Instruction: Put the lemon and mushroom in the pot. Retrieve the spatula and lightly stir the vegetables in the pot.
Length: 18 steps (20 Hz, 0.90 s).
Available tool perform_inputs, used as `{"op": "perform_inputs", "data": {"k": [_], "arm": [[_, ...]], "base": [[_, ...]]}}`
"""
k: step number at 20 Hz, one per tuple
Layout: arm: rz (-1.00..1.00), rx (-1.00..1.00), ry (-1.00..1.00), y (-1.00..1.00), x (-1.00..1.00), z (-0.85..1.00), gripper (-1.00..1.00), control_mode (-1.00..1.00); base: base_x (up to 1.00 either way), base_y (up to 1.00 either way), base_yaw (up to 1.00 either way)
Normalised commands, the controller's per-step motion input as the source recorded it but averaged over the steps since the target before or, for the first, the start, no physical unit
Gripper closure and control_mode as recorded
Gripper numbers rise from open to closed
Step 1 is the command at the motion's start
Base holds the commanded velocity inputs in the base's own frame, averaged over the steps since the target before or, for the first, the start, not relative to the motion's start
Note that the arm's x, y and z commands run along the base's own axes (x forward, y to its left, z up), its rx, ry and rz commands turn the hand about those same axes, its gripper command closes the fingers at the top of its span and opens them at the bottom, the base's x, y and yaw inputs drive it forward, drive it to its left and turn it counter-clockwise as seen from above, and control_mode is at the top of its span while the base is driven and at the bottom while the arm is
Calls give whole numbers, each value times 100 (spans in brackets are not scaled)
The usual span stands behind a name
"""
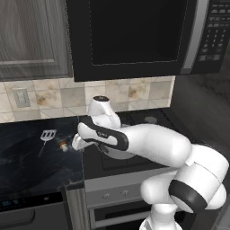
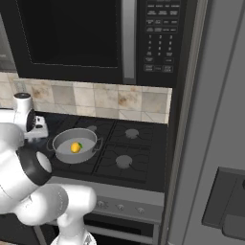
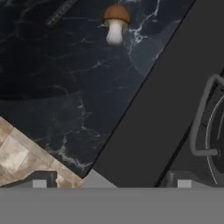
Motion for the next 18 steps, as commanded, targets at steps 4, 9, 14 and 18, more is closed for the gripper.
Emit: {"op": "perform_inputs", "data": {"k": [4, 9, 14, 18], "arm": [[-4, -12, 4, 31, 0, -13, -100, -100], [-13, -15, -1, 19, 14, -47, -100, -100], [-14, -13, -6, 32, 15, -24, -100, -100], [-13, -2, 0, 31, 11, 0, -100, -100]], "base": [[0, 0, 0], [0, 0, 0], [0, 0, 0], [0, 0, 0]]}}
